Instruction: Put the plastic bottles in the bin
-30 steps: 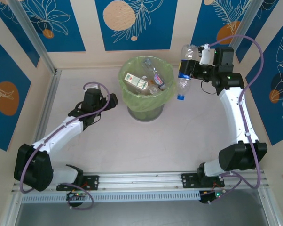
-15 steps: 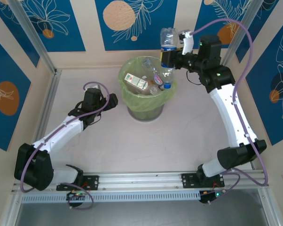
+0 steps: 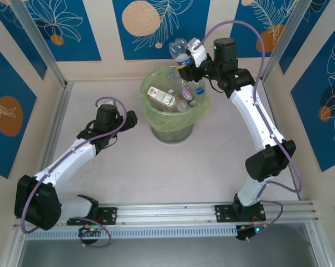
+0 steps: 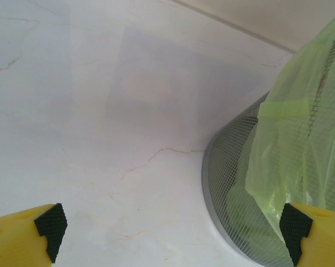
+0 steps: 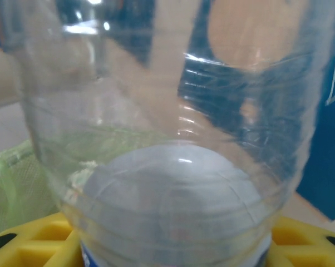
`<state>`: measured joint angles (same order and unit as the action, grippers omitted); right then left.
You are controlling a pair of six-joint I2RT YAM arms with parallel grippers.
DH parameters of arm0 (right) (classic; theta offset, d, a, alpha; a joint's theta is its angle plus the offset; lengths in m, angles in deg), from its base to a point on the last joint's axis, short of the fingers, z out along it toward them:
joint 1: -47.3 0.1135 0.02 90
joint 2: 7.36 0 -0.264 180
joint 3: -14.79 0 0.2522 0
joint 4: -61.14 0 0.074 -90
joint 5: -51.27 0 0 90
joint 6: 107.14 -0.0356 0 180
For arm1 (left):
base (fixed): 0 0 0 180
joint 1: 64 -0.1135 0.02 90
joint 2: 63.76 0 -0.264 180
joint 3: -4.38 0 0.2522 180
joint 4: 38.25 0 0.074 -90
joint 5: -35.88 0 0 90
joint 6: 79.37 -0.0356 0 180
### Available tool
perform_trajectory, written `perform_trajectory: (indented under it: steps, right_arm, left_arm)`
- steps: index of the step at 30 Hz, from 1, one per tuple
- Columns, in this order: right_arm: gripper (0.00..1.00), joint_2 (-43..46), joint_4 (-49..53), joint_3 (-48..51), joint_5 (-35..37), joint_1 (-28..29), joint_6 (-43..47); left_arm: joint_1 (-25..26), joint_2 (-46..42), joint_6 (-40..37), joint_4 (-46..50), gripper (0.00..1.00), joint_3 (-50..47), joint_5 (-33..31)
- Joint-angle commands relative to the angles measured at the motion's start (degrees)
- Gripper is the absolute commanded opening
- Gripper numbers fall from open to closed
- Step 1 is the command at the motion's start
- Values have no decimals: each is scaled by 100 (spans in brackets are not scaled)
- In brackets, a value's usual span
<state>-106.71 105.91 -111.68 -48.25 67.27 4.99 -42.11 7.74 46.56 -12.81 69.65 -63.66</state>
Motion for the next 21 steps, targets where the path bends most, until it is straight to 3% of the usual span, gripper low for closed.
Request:
perform_trajectory:
  steps: [1,9,14,17,21]
  right_arm:
    - [55,-236,714,-404,233,353,1840]
    - [60,-827,1654,-1125,1318,902,3575]
    - [64,-1241,2072,-1478,2199,1122,4101]
    - [69,-1306,2333,-1580,2259,1183,4168]
    - [85,-1249,2252,-1601,1961,1216,3964]
  left_arm:
    - [-87,-137,-24,149,100,7,-103]
    - [-122,-338,-54,211,100,-106,-241]
    - [-141,-459,-59,253,100,-167,-262]
    - [-166,-531,-97,298,100,-193,-320]
    - [-201,-602,-111,298,100,-246,-353]
